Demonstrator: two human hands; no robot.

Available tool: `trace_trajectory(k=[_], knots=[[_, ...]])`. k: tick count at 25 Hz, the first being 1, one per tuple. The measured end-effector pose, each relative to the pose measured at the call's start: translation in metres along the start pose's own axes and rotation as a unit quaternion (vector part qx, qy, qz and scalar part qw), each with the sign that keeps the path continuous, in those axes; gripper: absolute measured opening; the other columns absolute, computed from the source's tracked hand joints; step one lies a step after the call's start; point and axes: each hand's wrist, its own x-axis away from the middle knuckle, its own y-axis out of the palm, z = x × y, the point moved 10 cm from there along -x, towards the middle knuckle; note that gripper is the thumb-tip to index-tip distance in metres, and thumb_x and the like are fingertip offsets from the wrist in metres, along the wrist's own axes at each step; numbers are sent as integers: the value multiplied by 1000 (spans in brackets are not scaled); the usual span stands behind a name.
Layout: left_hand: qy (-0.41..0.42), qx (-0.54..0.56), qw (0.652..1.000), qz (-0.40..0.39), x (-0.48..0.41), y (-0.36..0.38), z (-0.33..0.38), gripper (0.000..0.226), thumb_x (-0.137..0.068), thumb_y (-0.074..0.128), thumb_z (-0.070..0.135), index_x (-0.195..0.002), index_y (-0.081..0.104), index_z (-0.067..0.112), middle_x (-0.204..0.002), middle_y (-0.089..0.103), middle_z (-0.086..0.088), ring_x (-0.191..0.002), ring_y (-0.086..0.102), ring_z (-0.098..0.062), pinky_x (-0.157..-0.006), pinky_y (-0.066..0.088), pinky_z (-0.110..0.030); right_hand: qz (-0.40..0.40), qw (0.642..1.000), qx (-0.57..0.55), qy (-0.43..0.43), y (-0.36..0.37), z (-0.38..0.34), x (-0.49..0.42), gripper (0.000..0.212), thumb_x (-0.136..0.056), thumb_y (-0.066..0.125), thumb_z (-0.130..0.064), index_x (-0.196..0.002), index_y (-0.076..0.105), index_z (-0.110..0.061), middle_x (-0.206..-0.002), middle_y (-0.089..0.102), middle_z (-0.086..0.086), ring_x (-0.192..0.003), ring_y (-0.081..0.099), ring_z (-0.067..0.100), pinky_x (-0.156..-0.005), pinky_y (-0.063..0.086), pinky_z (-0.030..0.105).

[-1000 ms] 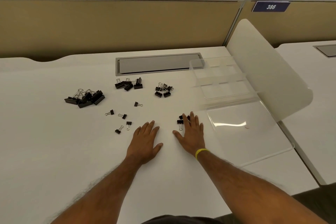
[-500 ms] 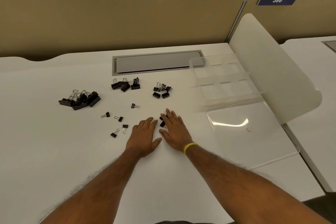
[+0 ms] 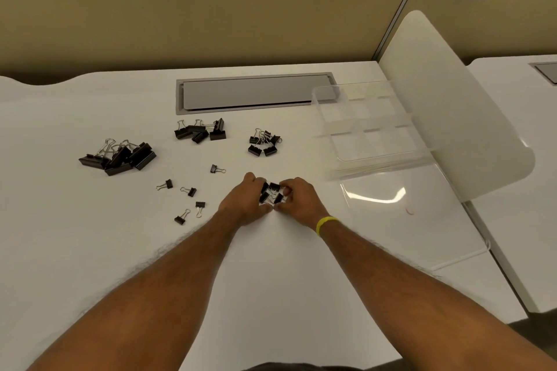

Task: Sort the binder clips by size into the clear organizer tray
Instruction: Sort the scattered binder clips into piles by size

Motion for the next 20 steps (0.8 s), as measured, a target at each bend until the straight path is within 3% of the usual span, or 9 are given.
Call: trace_trajectory(k=[6,9,12,15,17,20], knots=[[27,-10,999,37,8,-8,-8,64,-88,63,35,-142,37,14,-135,39,-4,-110,55,-24,-89,48,-37,51,996,-79,2,-9,-3,1,42,-76,75,-1,-115,63,-11,-95,57,0,-71,53,11,-68,43,10],[56,-32,993,103,31,-25,-23,56,-89,60,36,-139,44,17,-130,46,-3,-114,52,-22,-87,48,-36,102,990,-90,-34,-12,-21,6,29,-82,69,-7,-108,63,-16,-91,57,-4,-71,56,10,-70,49,19],[53,-83,977,187,59,-49,-55,48,-87,60,39,-128,56,14,-122,54,-6,-111,53,-26,-90,46,-39,79,992,-57,-77,10,-57,3,28,-84,65,-13,-112,62,-15,-101,60,-4,-89,57,10,-82,51,27],[-24,-86,970,227,81,-68,-106,61,-85,49,54,-131,52,13,-133,50,-9,-126,45,-28,-101,40,-45,-2,991,18,-130,48,-100,-8,44,-87,64,-20,-129,54,-15,-131,54,1,-122,48,17,-104,41,35],[-66,-88,975,195,86,-69,-133,81,-84,42,67,-143,38,12,-150,35,-12,-142,28,-28,-114,27,-47,-71,987,59,-129,71,-117,-18,64,-87,66,-29,-144,39,-15,-153,35,5,-141,30,20,-116,29,36],[-106,-87,985,107,86,-57,-158,111,-77,35,84,-154,7,10,-163,2,-10,-150,-2,-23,-122,4,-45,-135,979,111,-108,95,-126,-31,88,-87,67,-38,-154,15,-12,-163,7,6,-150,7,19,-121,15,35]])
